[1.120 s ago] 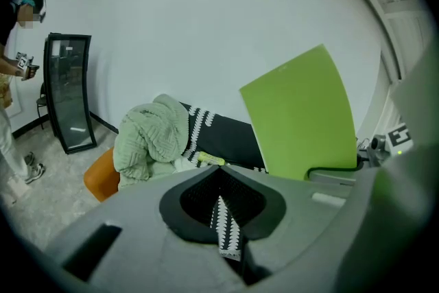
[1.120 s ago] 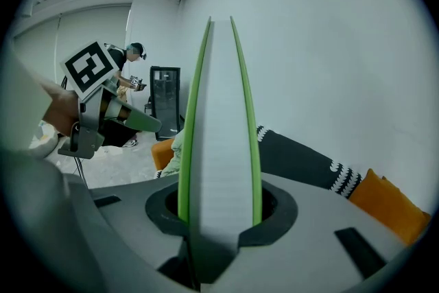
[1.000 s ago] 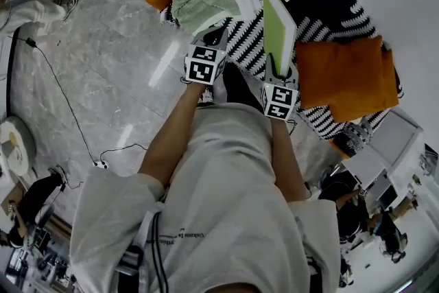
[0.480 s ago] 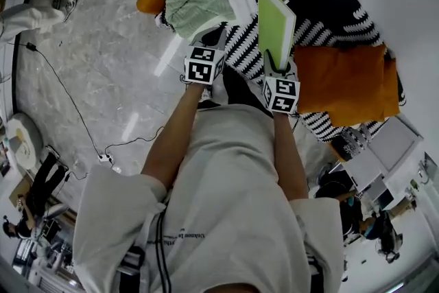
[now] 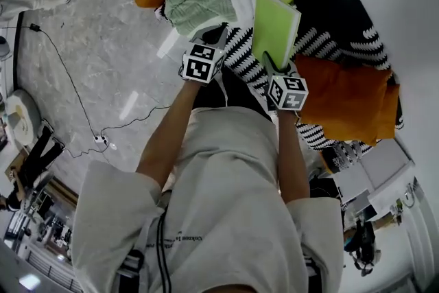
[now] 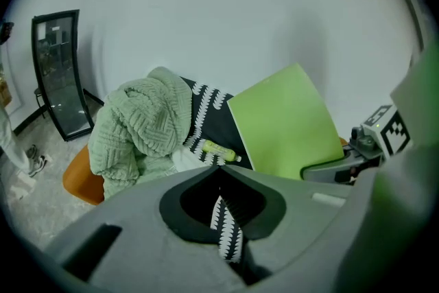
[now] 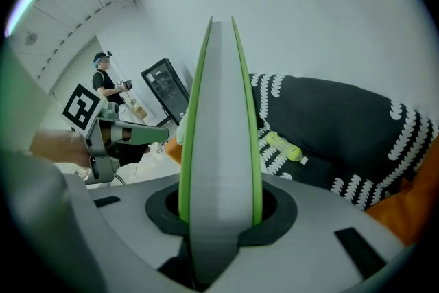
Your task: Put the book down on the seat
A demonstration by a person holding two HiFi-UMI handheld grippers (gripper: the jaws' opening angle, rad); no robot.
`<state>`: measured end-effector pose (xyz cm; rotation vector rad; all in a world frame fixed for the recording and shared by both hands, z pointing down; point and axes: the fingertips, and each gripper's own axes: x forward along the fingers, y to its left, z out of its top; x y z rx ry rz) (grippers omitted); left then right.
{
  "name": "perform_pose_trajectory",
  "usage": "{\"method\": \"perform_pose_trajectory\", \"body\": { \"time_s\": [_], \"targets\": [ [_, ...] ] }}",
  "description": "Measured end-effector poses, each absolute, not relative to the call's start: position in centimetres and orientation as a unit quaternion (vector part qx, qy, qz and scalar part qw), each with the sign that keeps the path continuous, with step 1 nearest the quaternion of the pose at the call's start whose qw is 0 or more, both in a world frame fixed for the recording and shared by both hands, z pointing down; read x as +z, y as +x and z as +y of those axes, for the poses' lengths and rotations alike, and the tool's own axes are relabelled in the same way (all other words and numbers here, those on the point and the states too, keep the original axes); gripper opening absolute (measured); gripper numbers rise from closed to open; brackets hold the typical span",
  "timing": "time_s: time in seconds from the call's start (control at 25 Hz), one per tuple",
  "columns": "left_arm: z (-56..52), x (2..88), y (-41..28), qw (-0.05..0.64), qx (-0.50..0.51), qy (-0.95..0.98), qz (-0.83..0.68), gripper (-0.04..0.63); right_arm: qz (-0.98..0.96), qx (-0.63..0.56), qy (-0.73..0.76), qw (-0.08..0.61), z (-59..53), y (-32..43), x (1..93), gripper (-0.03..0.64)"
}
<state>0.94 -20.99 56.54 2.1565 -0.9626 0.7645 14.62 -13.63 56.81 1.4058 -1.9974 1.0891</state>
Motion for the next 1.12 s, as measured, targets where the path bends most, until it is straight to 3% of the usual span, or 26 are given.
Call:
{"method": "perform_pose_trajectory", "body": {
  "time_s": [0.36,0.76,1.12],
  "targets": [
    [-21.7,59.2,0.5,0.314,0.343,0.82,-0.334,0.002,-0.723,0.456,0.471,0.219,-15.0,13.2,60.3,0.127],
    [-21.1,62.9,-3.0,0.34,0.354,0.808,-0.326,0.002,-0.672,0.568,0.455,0.138,-12.4,9.9,63.8,0.127],
    [-20.5,66.2,-3.5,0.356,0.37,0.806,-0.293,0.002,-0.643,0.646,0.41,-0.018,-15.2,8.4,64.6,0.127]
  ]
}}
